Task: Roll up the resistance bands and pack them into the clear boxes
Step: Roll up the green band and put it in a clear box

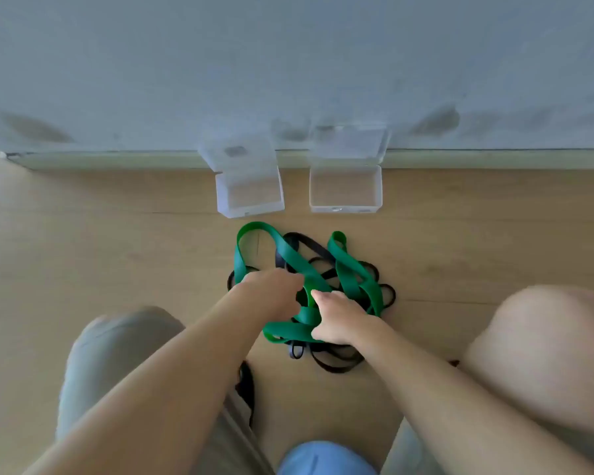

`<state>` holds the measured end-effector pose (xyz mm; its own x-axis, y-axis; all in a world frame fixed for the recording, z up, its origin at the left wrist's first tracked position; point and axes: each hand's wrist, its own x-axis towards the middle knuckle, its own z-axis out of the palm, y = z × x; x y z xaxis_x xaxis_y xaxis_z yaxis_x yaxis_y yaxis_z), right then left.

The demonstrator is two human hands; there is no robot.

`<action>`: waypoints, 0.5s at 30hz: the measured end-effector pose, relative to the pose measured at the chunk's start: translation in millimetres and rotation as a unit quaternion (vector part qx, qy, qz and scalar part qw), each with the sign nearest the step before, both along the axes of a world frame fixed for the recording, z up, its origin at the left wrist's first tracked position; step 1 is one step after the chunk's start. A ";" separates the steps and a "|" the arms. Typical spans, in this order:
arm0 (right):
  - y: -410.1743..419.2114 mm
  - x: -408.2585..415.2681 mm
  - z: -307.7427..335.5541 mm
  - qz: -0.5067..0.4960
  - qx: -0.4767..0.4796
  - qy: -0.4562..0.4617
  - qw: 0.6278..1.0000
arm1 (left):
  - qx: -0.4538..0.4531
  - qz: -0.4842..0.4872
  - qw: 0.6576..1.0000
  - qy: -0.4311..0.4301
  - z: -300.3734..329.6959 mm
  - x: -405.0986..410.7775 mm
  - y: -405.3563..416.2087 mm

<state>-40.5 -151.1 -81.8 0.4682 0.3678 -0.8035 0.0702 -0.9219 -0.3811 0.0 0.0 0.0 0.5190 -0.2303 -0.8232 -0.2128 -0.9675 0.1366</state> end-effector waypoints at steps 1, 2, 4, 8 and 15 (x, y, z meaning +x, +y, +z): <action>2.1 -3.1 -7.1 0.013 -0.012 -0.024 1.000 | 0.006 -0.011 1.000 -0.020 -7.4 5.6 -3.8; 3.4 -5.2 -9.4 0.026 -0.022 -0.054 0.998 | -0.001 -0.007 0.998 -0.058 -8.8 10.0 -5.4; 5.5 -19.7 -7.3 0.082 -0.045 -0.072 0.993 | 0.007 -0.020 0.997 -0.069 -4.1 10.8 -6.2; 6.9 -31.0 16.2 0.065 -0.047 -0.016 0.997 | -0.017 -0.023 0.999 -0.027 13.5 -8.7 3.8; -15.3 -6.5 97.7 -0.071 0.056 -0.132 0.987 | -0.068 0.006 0.993 -0.092 53.6 -26.9 -1.2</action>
